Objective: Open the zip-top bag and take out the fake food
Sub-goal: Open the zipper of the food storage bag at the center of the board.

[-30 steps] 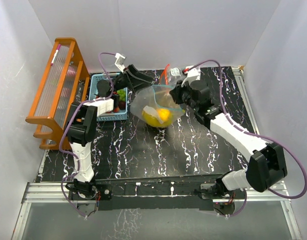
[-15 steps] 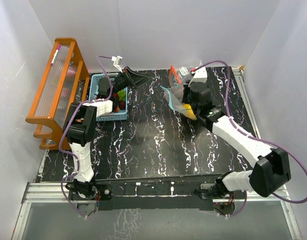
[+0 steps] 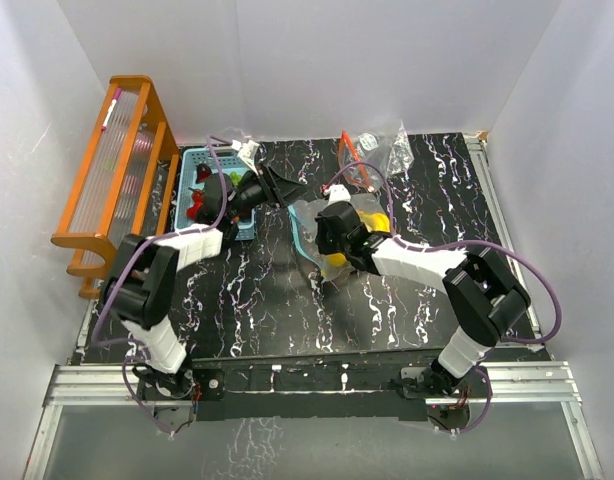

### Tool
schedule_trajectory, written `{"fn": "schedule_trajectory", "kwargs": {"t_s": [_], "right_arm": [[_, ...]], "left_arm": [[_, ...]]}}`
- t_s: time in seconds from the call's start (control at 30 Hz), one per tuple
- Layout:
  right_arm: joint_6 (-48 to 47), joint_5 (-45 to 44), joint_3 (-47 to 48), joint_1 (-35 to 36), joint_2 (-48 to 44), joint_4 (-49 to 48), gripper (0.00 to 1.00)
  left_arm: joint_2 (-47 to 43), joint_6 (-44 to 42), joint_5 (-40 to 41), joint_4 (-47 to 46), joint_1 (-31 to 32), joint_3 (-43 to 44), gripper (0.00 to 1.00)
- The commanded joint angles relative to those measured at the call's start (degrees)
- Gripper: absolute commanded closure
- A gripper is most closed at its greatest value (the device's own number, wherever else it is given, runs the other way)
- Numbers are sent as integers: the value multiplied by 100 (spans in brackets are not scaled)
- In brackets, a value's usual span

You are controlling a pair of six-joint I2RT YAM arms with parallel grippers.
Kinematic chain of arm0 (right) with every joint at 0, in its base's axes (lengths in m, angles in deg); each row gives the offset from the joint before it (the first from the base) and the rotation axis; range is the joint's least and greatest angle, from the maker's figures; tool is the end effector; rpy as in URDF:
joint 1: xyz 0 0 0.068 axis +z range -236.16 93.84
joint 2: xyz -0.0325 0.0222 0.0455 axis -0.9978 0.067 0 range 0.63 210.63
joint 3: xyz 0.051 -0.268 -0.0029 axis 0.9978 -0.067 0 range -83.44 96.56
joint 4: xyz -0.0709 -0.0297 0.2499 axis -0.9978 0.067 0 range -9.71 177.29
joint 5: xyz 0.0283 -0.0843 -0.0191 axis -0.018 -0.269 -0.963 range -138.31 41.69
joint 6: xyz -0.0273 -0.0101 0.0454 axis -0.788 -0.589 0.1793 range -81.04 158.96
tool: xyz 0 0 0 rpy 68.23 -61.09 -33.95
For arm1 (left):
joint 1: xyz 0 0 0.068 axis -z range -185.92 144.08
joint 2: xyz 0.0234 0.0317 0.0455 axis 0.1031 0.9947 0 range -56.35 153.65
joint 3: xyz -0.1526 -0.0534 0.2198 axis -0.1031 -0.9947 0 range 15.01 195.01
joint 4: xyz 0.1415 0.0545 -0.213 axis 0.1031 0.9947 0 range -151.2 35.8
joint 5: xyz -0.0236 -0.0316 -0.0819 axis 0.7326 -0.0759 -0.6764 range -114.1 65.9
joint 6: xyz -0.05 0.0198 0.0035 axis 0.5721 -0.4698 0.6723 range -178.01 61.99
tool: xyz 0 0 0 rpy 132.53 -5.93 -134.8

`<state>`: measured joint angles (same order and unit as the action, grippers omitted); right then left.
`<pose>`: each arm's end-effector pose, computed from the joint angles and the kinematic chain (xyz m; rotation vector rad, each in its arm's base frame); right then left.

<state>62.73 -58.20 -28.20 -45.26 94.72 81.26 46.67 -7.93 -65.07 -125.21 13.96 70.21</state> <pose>0.2694 0.2252 0.2001 -0.2486 2.2723 0.4049 0.3545 -0.1529 0.2576 0.2999 1.4942 -1.4593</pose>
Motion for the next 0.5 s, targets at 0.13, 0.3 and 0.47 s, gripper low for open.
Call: {"fn": "schedule_trajectory", "kwargs": {"t_s": [0.13, 0.3, 0.47], "right_arm": [[262, 29, 483, -334, -383, -591, 92], [395, 77, 462, -380, -475, -689, 92], [221, -15, 329, -395, -807, -729, 92]], "left_arm": [[-1691, -1710, 1533, 1098, 1057, -1202, 60], [-1482, -1689, 1588, 996, 1296, -1448, 70], [-1011, -1543, 1766, 1009, 1292, -1262, 70]]}}
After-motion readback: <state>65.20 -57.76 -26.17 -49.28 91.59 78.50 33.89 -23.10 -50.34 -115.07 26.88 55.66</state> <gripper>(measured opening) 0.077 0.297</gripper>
